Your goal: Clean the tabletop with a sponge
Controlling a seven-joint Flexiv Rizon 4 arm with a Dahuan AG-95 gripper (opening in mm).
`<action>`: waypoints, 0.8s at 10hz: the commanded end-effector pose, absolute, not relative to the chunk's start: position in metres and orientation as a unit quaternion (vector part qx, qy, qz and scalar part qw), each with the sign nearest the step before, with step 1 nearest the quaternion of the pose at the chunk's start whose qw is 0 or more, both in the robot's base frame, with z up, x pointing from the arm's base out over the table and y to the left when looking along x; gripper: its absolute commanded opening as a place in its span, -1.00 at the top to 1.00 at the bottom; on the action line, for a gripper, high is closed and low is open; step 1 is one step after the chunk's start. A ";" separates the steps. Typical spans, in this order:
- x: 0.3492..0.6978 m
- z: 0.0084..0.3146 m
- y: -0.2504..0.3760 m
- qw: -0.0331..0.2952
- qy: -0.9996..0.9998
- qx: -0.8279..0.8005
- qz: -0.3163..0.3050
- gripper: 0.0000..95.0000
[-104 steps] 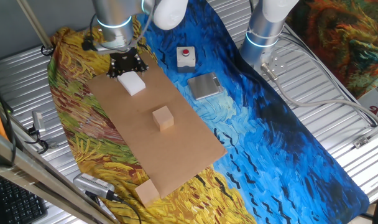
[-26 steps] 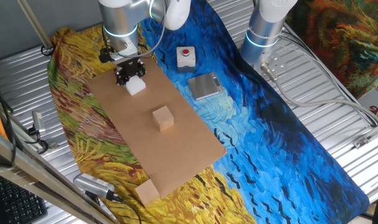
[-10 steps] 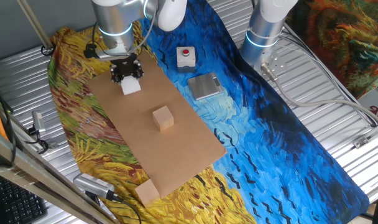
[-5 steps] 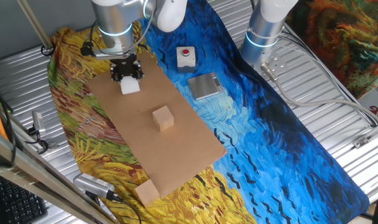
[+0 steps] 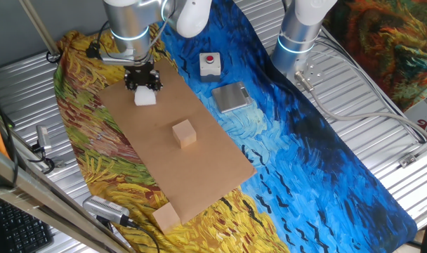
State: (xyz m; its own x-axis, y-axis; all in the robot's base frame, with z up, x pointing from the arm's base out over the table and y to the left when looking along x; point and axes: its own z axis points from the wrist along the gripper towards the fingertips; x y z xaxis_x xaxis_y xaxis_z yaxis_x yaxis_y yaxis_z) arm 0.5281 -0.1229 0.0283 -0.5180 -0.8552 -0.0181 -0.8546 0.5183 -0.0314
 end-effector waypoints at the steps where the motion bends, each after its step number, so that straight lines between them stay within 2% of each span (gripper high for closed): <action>1: 0.528 0.029 -0.123 0.018 0.896 -0.444 -0.006 -0.20; 4: 0.528 0.032 -0.126 0.019 0.920 -0.392 -0.003 -0.20; 5: 0.528 0.033 -0.126 0.020 0.928 -0.372 0.002 0.20; 8: 0.528 0.034 -0.127 0.021 0.946 -0.322 0.008 0.20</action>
State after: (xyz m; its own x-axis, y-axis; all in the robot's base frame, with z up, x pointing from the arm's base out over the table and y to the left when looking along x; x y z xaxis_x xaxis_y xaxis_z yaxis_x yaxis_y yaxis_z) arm 0.5279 -0.1268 0.0328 -0.7671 -0.6401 -0.0434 -0.6406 0.7679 -0.0039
